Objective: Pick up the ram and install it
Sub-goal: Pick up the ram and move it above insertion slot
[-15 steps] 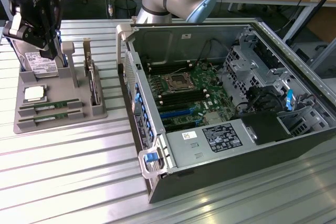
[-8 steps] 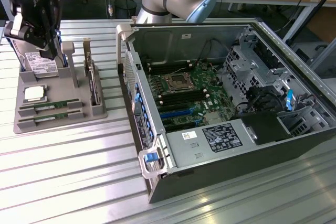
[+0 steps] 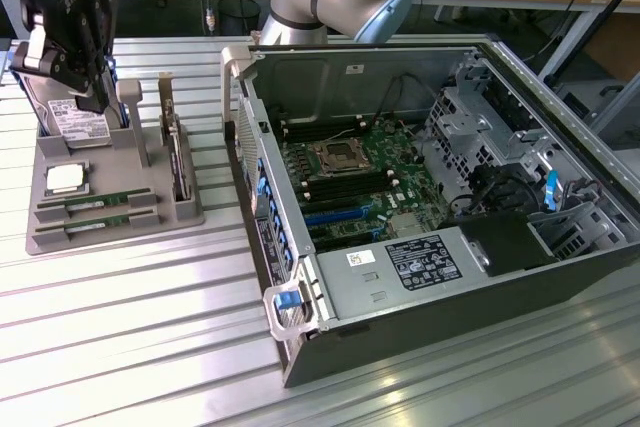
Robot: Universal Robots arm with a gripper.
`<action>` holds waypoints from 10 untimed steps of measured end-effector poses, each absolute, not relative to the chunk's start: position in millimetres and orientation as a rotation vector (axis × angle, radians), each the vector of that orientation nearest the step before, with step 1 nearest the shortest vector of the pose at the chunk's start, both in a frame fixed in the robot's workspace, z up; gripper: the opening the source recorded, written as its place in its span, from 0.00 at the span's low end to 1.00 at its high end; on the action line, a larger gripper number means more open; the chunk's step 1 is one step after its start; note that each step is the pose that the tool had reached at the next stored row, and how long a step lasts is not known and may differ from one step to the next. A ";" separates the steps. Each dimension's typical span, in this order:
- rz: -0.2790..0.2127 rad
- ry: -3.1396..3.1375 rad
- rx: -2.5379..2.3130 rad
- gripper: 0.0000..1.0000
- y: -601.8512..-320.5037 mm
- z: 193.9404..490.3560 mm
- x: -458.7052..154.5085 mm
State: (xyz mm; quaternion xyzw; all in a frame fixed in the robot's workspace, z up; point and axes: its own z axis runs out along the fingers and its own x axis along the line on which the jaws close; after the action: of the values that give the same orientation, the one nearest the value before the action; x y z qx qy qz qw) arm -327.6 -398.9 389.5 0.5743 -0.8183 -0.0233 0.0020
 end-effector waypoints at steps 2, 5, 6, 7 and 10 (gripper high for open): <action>-0.073 -2.562 1.810 0.10 -398.9 389.5 -327.6; -0.073 -2.552 1.824 0.10 -398.9 389.5 -327.6; -0.073 -2.549 1.827 0.10 -399.0 389.5 -327.6; -0.073 -2.548 1.828 0.10 -398.9 389.5 -327.6; -0.073 -2.545 1.833 0.10 -398.9 389.5 -327.6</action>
State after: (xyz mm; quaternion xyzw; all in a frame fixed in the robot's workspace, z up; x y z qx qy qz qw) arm -327.6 -398.9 389.5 0.5842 -0.8113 -0.0233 0.0023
